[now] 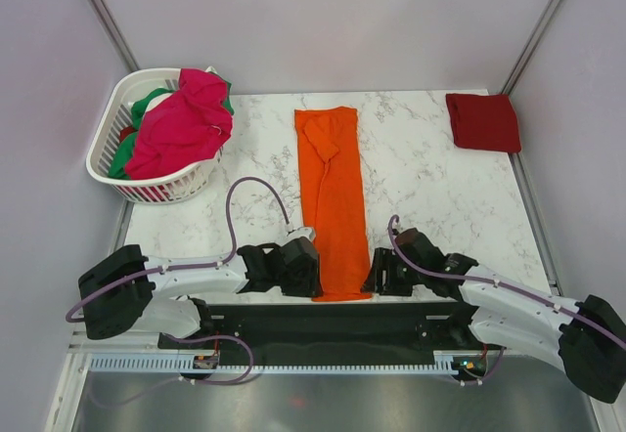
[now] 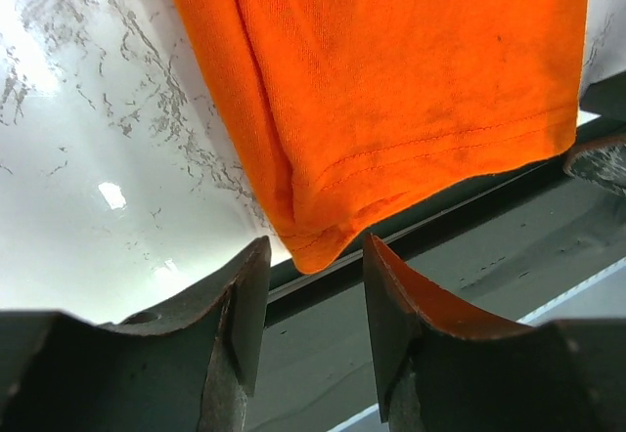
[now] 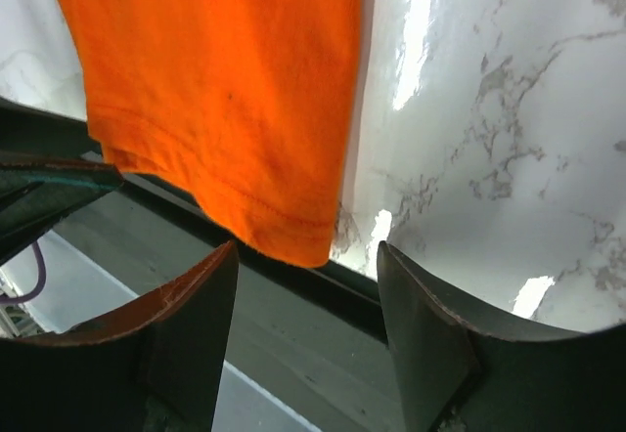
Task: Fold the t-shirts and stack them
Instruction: Fold the tshirt
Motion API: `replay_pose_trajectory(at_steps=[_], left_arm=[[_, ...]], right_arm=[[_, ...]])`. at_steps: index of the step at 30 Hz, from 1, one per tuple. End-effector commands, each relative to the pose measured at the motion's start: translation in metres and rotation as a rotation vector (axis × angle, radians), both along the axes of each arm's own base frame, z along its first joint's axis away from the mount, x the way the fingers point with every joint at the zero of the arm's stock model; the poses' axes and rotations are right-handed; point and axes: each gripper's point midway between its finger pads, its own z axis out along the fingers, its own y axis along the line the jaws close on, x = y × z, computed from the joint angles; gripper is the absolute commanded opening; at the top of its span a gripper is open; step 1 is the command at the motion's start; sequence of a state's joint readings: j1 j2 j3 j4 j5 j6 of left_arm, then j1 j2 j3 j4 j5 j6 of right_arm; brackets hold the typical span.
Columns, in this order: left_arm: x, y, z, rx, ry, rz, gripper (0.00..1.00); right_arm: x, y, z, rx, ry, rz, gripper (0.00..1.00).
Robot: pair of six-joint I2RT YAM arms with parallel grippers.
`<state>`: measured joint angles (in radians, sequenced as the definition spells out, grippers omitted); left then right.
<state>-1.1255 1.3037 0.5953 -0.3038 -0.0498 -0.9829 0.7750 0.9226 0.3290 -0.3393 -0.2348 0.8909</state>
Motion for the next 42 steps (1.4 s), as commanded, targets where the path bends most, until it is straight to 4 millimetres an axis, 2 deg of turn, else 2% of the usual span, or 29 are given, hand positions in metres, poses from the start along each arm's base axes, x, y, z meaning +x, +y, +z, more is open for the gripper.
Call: replay_pose_trajectory(at_steps=[1,8,11,12,14,15,16,18,21,24,25,38,42], left_arm=[[0.003,-0.006,0.004,-0.033,-0.011,0.04,0.5],[0.002,-0.003,0.001,-0.026,-0.013,0.043,0.46],[0.001,-0.002,0.0,-0.023,-0.008,0.045,0.43],[0.001,-0.001,0.0,-0.023,-0.01,0.046,0.42],[0.0,0.001,-0.003,-0.014,-0.007,0.054,0.34],[0.0,0.002,-0.004,-0.015,-0.007,0.057,0.32],[0.0,0.002,-0.005,-0.012,-0.006,0.061,0.29],[0.0,0.004,-0.007,-0.007,-0.004,0.063,0.28],[0.001,0.005,-0.009,0.004,-0.009,0.07,0.24],[0.003,0.007,-0.01,0.012,-0.021,0.077,0.05],[0.003,0.007,-0.008,0.006,-0.024,0.08,0.02],[-0.002,0.018,-0.004,-0.037,-0.007,0.137,0.02],[-0.004,0.014,0.007,-0.064,0.003,0.134,0.02]], right_arm=[[0.013,0.006,-0.004,0.009,-0.039,-0.029,0.66],[0.023,0.006,-0.014,-0.025,-0.064,-0.035,0.61],[0.022,0.005,-0.018,-0.04,-0.054,-0.031,0.45],[0.021,0.005,-0.017,-0.037,-0.058,-0.029,0.36],[0.022,0.004,-0.016,-0.036,-0.065,-0.034,0.27],[0.022,0.003,-0.016,-0.038,-0.066,-0.038,0.15],[0.022,0.002,-0.016,-0.037,-0.067,-0.041,0.11],[0.021,0.002,-0.016,-0.038,-0.067,-0.043,0.01],[0.021,0.002,-0.016,-0.04,-0.063,-0.04,0.0],[0.02,0.002,-0.016,-0.041,-0.06,-0.031,0.0],[0.018,0.001,-0.017,-0.046,-0.057,-0.029,0.0],[0.013,-0.005,-0.011,-0.038,-0.066,-0.031,0.0],[0.012,-0.001,-0.005,-0.018,-0.065,-0.018,0.0]])
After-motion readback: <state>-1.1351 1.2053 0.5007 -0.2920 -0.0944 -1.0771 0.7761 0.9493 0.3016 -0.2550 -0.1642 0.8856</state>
